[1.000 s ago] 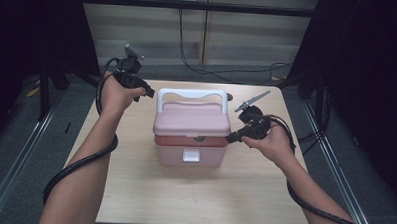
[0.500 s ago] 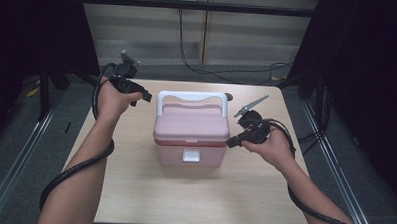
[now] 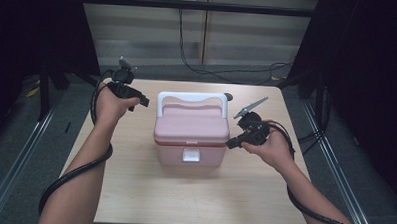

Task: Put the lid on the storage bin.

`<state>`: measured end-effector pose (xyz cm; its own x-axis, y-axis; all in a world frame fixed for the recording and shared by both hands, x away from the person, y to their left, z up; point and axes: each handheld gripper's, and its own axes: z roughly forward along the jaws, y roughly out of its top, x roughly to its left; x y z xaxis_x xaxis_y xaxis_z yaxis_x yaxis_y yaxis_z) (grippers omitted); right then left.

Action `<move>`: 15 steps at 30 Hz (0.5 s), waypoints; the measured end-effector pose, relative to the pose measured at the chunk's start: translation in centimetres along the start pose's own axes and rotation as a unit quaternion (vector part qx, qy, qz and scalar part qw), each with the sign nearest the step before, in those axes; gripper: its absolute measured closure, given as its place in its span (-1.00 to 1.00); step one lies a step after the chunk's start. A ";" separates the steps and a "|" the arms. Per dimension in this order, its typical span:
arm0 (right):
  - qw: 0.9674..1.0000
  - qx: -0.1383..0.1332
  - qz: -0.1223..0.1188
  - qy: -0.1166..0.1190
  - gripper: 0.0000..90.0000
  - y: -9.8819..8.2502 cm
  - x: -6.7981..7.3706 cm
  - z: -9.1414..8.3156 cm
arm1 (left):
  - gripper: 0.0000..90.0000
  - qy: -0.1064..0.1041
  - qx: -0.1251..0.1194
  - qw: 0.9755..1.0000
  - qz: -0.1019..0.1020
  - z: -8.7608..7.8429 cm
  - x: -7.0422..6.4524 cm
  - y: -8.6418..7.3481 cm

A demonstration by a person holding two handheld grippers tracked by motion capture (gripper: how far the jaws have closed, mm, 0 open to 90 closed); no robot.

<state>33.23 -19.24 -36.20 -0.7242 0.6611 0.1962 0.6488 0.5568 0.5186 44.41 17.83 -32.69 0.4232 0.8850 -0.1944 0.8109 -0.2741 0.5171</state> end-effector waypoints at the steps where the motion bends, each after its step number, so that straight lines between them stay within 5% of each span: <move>1: 1.000 0.001 0.000 0.002 1.00 0.0 0.0 0.0 | 0.16 -0.002 0.000 1.000 0.000 0.0 0.1 -0.1; 15: 1.000 0.004 -0.004 0.000 1.00 -0.1 0.2 0.1 | 0.04 0.002 0.003 1.000 -0.006 0.8 0.8 -1.3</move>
<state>33.06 -19.15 -36.36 -0.7286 0.6574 0.1920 0.6454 0.5653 0.5137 44.04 18.61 -34.12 0.4129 0.8891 -0.1976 0.8175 -0.2662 0.5107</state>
